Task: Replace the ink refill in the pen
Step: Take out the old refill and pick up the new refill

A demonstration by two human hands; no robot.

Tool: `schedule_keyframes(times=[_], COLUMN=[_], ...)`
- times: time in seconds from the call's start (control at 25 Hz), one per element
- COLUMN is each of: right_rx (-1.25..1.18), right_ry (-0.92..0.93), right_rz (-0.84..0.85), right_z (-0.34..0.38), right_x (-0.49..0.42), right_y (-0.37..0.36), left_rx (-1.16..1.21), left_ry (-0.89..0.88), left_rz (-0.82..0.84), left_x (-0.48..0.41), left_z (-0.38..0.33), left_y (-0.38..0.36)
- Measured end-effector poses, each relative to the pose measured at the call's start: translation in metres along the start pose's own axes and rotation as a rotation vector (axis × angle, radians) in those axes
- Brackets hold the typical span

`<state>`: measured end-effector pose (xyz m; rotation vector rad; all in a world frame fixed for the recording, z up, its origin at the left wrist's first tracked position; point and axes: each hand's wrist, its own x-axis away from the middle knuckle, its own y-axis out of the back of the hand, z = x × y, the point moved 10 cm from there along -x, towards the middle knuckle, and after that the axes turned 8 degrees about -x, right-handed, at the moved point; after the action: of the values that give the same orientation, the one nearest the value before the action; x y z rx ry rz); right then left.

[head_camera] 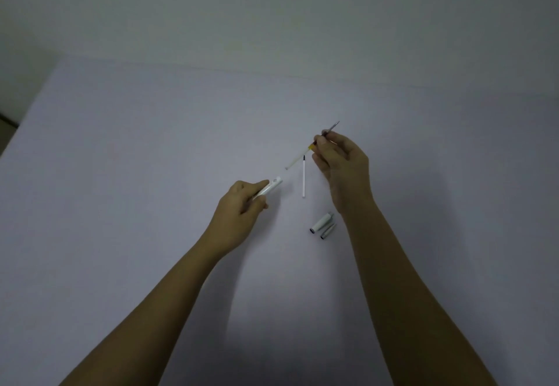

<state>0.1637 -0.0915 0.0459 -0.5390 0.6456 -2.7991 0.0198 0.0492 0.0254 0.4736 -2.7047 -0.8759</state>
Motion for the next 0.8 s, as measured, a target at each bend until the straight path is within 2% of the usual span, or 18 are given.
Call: schedule_keyframes(times=[0.16, 0.44, 0.8], right_rx=[0.004, 0.000, 0.015], right_ry=[0.047, 0.068, 0.046], right_rz=[-0.007, -0.012, 0.015], right_z=[0.018, 0.025, 0.022], right_x=[0.016, 0.031, 0.043], right_y=[0.006, 0.012, 0.009], left_rx=[-0.013, 0.023, -0.019], left_ry=[-0.046, -0.020, -0.034], left_rz=[-0.146, -0.263, -0.297], left_x=[0.016, 0.023, 0.026], left_z=[-0.019, -0.029, -0.037], left_y=[0.008, 0.015, 0.020])
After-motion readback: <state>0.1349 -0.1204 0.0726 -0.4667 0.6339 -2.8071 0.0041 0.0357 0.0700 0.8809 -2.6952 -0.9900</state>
